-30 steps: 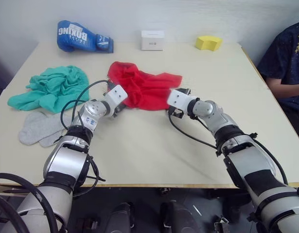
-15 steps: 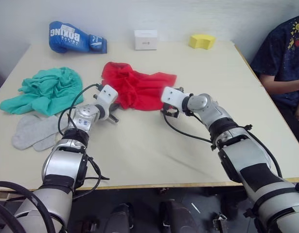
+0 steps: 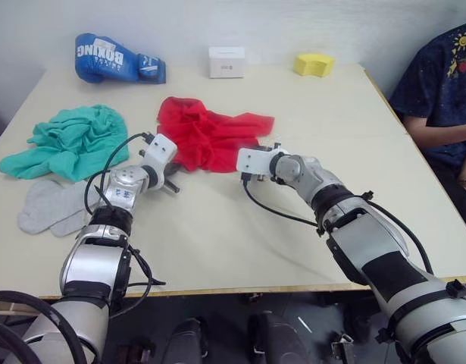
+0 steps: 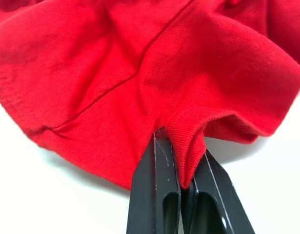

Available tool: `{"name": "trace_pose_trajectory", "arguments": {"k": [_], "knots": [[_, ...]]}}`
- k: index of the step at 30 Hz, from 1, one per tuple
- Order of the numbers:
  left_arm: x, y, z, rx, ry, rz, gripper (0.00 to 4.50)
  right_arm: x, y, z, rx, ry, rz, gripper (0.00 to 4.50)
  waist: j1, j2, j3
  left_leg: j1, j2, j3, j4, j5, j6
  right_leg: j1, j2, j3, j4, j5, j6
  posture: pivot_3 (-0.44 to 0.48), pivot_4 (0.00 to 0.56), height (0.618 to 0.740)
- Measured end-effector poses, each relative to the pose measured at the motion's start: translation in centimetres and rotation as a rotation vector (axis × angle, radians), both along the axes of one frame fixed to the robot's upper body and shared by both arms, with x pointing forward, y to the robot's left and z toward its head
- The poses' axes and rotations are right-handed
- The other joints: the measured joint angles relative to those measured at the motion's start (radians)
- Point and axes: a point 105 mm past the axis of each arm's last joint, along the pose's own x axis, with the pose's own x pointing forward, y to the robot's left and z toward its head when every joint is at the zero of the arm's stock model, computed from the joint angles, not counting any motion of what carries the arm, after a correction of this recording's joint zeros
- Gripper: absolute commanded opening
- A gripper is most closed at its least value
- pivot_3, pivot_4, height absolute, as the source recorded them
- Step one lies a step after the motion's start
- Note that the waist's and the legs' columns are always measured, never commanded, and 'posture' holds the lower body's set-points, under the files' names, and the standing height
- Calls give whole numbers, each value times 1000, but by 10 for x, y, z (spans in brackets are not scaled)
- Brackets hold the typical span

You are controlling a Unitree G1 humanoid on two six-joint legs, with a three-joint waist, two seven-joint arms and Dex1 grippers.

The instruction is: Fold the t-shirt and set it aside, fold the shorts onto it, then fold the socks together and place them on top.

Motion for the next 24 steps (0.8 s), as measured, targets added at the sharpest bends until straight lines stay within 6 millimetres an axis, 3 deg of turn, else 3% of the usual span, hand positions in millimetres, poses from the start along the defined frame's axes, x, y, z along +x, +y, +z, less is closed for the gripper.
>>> {"name": "trace_pose_trajectory", "arguments": {"k": [3,4,12,20,24], "knots": [[0,2,0,-4,1,7,0,-1,-4,-5,40,45,-23,101,1,0,0,0,0,0,-1,0,0,0,0,0,0,0,0,0,150,740],[-1,3,0,-2,0,6,0,-1,-6,-6,63,63,-34,18,1,0,0,0,0,0,-1,0,0,0,0,0,-1,0,0,0,150,740],[-14,19,2,-38,-4,-48,0,-5,-19,-3,179,182,-14,18,-1,0,0,-1,0,1,-4,0,0,-1,0,0,-2,0,0,0,150,740],[-77,46,34,24,18,-357,0,-36,-58,2,297,506,136,18,-1,0,1,-3,0,2,-6,-1,2,-2,1,2,-4,0,0,0,150,740],[-113,65,24,87,70,-391,0,-66,-80,13,317,593,224,18,1,0,1,-3,0,2,-7,-3,2,-2,0,2,-6,0,0,0,150,740]]}}
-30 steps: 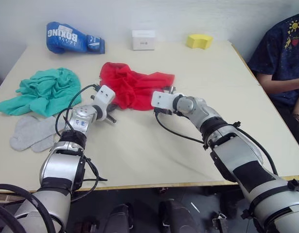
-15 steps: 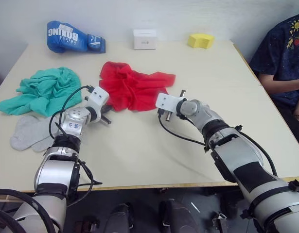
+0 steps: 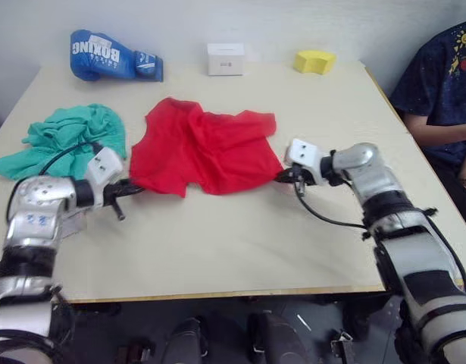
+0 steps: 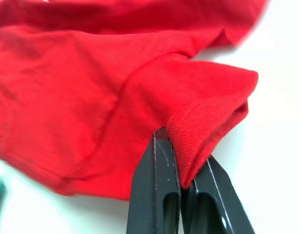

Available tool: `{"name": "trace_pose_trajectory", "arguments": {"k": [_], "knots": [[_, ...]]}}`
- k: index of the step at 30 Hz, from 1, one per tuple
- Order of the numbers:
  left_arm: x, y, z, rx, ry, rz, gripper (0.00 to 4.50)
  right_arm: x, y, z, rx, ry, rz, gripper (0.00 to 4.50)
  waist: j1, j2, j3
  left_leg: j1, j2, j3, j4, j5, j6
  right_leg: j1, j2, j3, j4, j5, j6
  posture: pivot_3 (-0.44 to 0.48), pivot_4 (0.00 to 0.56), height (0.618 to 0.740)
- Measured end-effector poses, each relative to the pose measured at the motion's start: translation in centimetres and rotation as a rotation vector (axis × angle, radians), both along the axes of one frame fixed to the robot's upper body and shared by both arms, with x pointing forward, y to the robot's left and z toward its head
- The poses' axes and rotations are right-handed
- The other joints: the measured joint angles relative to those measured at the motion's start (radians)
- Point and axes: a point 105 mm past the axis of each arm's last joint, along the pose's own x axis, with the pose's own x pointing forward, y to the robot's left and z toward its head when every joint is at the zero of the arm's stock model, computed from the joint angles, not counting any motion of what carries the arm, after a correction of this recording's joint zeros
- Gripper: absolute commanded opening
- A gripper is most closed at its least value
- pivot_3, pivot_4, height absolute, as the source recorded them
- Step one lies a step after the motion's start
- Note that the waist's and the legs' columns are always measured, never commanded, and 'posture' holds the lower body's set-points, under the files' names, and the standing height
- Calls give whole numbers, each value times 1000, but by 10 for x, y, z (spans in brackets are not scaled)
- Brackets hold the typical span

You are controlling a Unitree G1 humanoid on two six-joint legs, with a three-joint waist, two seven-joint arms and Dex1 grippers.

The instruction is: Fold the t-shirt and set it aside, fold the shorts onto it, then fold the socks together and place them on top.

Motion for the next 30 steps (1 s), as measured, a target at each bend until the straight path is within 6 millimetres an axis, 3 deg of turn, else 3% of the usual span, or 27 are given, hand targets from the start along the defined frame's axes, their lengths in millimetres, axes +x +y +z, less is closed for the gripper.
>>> {"name": "trace_pose_trajectory", "arguments": {"k": [5,9,15,18,20,24,27,30], "knots": [[-39,4,-9,-44,95,-27,0,-49,-15,-18,-12,137,62,18,15,0,0,0,0,-1,0,-8,3,0,-1,0,-3,0,-1,0,150,740],[-78,0,-15,-94,219,-50,0,-94,-18,-18,32,233,132,18,17,0,0,0,1,-2,0,-11,0,0,-2,0,-5,-1,-2,0,150,740],[-121,2,-27,-90,438,-31,0,-138,-29,-23,43,411,126,18,21,1,1,1,1,-3,-1,-12,0,0,-2,-1,-7,-2,-4,0,150,740],[-128,3,-26,-98,532,-25,0,-139,-28,-22,26,361,149,18,24,2,1,1,1,-3,-1,-12,0,0,-2,-1,-7,-2,-5,0,150,740],[-114,-3,-12,-123,465,-41,0,-125,-23,-14,53,266,140,18,27,3,2,1,1,-3,0,-12,0,0,-2,-1,-8,-1,-6,0,150,740],[-53,-14,44,-182,80,-28,0,-72,-26,41,176,-46,29,18,40,7,5,0,0,-2,-1,-9,1,0,-2,-1,-9,2,-5,0,150,740],[-5,-4,83,-192,-215,110,0,-39,-41,91,241,-278,-95,18,45,6,5,-3,0,-1,1,-3,2,-2,0,-2,-9,3,-4,0,150,740],[38,5,151,-185,-607,299,0,-12,-57,159,340,-597,-246,18,44,0,9,-12,-1,1,7,-1,3,-10,0,-2,-6,4,-1,0,150,740]]}}
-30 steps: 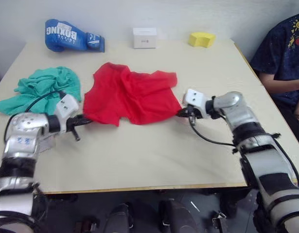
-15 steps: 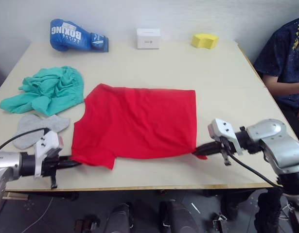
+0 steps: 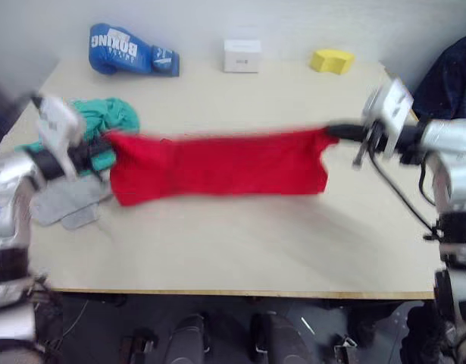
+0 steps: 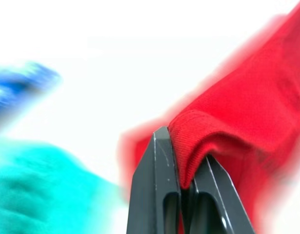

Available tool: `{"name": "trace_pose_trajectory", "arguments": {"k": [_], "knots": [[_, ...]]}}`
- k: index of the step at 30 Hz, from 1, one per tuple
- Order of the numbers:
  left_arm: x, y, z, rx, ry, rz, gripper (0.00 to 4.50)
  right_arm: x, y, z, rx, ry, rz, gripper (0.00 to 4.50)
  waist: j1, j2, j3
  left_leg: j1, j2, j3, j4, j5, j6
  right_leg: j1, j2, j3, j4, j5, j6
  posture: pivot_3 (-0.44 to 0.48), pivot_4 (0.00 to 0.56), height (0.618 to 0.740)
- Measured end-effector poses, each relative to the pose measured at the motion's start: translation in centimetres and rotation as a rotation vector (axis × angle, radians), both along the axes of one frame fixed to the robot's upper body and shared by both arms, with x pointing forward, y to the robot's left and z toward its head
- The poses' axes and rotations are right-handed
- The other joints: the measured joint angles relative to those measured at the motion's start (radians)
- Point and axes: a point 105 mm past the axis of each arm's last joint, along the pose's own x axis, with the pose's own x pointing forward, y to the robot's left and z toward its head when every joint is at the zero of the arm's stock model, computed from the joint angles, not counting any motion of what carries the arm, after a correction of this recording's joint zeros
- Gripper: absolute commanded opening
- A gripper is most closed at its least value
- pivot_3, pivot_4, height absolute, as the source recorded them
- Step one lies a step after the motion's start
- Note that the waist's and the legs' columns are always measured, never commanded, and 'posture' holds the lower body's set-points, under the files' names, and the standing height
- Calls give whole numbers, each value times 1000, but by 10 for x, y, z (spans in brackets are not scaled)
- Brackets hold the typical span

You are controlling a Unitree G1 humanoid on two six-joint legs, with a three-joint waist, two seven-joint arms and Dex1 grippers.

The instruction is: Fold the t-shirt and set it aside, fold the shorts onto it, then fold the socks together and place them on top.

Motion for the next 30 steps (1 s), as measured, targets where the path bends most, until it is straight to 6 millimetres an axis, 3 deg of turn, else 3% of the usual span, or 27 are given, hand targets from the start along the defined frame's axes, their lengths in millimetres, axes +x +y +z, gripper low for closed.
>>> {"name": "trace_pose_trajectory", "arguments": {"k": [2,5,7,9,12,14,16,18,20,21,23,26,30], "knots": [[7,5,57,-2,-254,122,0,5,-9,42,59,-206,-94,18,-2,-5,3,-9,0,2,3,1,2,-8,0,1,4,2,4,0,150,740],[-12,-2,126,-5,-576,161,0,-3,-20,87,105,-474,-199,18,-8,-6,4,-9,-1,11,3,-2,6,-10,-2,0,1,4,7,0,150,740],[-34,-13,153,49,-717,104,0,-14,-29,104,83,-625,-254,18,-6,-6,4,-8,-2,15,2,-5,8,-10,-5,-3,0,3,8,0,150,740],[-46,-18,150,140,-729,40,0,-22,-37,104,38,-678,-269,18,-5,-6,4,-4,-1,21,2,-7,10,-8,-5,-5,0,3,9,0,150,740],[-41,-21,102,234,-563,-70,0,-17,-44,68,-34,-607,-260,18,-7,-6,4,-1,0,25,6,-7,11,-7,-5,-6,2,3,11,0,150,740],[-36,-14,50,276,-369,-121,0,-13,-45,23,-116,-498,-221,18,-9,-6,4,-1,2,25,10,-8,11,-8,-4,-4,4,4,12,0,150,740],[-43,-8,-4,344,-157,-176,0,-18,-41,-20,-167,-379,-151,18,-15,-6,4,0,2,26,11,-8,12,-8,-5,3,5,4,12,0,150,740],[-64,0,-67,400,95,-230,0,-40,-36,-79,-271,-172,-22,18,-14,-5,4,1,3,25,8,-8,11,-6,-4,6,5,3,11,0,150,740],[-94,7,-127,382,378,-273,0,-75,-34,-145,-373,113,118,18,-7,-5,4,0,4,24,8,-9,11,-7,-4,5,5,3,10,0,150,740],[-104,7,-144,365,467,-288,0,-86,-34,-163,-390,195,154,18,-5,-5,5,0,5,24,10,-10,12,-7,-4,5,2,3,10,0,150,740],[-117,1,-156,352,562,-309,0,-99,-33,-180,-388,296,184,18,-5,-5,5,1,5,24,12,-13,17,-6,-4,5,3,7,9,0,150,740],[-126,-6,-144,357,594,-309,0,-106,-39,-178,-393,371,162,18,-1,-2,5,7,9,24,9,-14,13,3,-3,3,-8,14,5,0,150,740],[-154,-16,-165,304,818,-363,0,-138,-47,-204,-426,639,185,18,-1,2,1,16,12,26,-4,-15,10,10,-3,2,-18,7,-8,0,150,740]]}}
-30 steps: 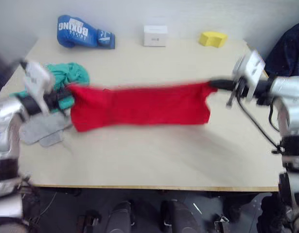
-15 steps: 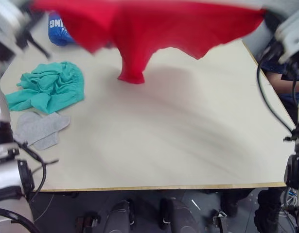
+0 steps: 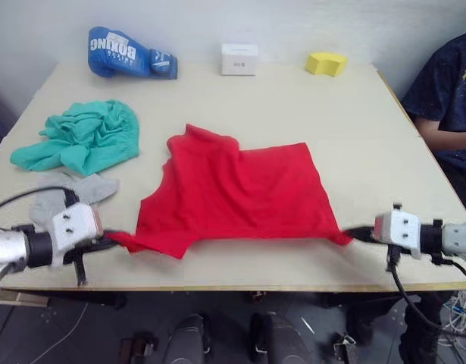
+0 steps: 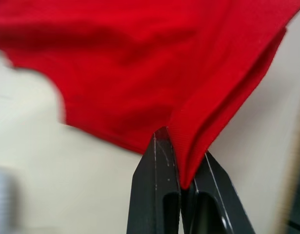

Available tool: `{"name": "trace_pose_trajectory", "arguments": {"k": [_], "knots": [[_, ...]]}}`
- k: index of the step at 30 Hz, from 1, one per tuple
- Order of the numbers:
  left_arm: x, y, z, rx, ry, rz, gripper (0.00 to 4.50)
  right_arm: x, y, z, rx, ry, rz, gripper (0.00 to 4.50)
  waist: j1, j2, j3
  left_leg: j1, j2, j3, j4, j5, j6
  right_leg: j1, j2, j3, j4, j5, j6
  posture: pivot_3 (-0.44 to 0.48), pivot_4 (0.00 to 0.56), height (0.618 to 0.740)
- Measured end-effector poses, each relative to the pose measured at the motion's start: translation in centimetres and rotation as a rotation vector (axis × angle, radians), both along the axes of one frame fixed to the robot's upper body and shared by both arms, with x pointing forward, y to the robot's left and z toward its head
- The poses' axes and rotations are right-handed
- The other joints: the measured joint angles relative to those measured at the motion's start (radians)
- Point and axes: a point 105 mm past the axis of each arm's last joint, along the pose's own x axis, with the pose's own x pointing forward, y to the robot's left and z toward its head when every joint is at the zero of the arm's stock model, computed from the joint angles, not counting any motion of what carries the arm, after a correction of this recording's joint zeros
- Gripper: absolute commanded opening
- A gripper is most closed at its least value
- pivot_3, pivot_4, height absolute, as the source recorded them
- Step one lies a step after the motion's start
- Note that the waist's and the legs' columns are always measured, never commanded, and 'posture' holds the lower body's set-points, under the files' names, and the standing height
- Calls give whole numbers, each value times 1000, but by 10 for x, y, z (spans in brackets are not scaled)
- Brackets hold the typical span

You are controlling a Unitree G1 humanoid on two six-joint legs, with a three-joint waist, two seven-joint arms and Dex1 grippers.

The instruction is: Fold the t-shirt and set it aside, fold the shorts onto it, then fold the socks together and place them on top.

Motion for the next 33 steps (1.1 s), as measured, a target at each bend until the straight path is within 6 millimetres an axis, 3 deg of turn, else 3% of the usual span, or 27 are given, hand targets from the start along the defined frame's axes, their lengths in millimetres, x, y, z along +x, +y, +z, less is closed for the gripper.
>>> {"name": "trace_pose_trajectory", "arguments": {"k": [2,10,16,23,29,33], "knots": [[-11,-2,-9,-17,105,20,0,-11,2,-9,15,97,-26,18,-1,0,0,0,0,0,-1,0,-2,-2,0,0,2,3,8,0,150,740],[-30,-5,-14,-8,254,30,0,-45,-1,-22,-45,338,-74,18,0,0,-1,0,1,-1,2,-1,-2,-3,3,-2,9,-6,8,0,150,740],[-15,-10,1,-6,166,4,0,-44,-2,-24,-19,323,-95,18,1,0,-1,0,1,0,7,-4,-4,0,2,0,8,-4,9,0,150,740],[11,-13,7,51,147,-108,0,-34,-21,-21,-18,298,-120,18,2,0,-1,0,1,1,7,-5,-4,-1,2,0,8,-3,9,0,150,740],[38,-12,7,97,216,-190,0,-19,-24,-3,77,349,-138,18,-4,0,-1,-1,2,2,10,-3,0,-3,3,0,13,-3,9,0,150,740],[41,-8,0,116,293,-211,0,-16,-19,-2,90,408,-127,18,-4,0,0,-2,2,4,13,-3,-1,-5,3,2,17,-5,10,0,150,740]]}}
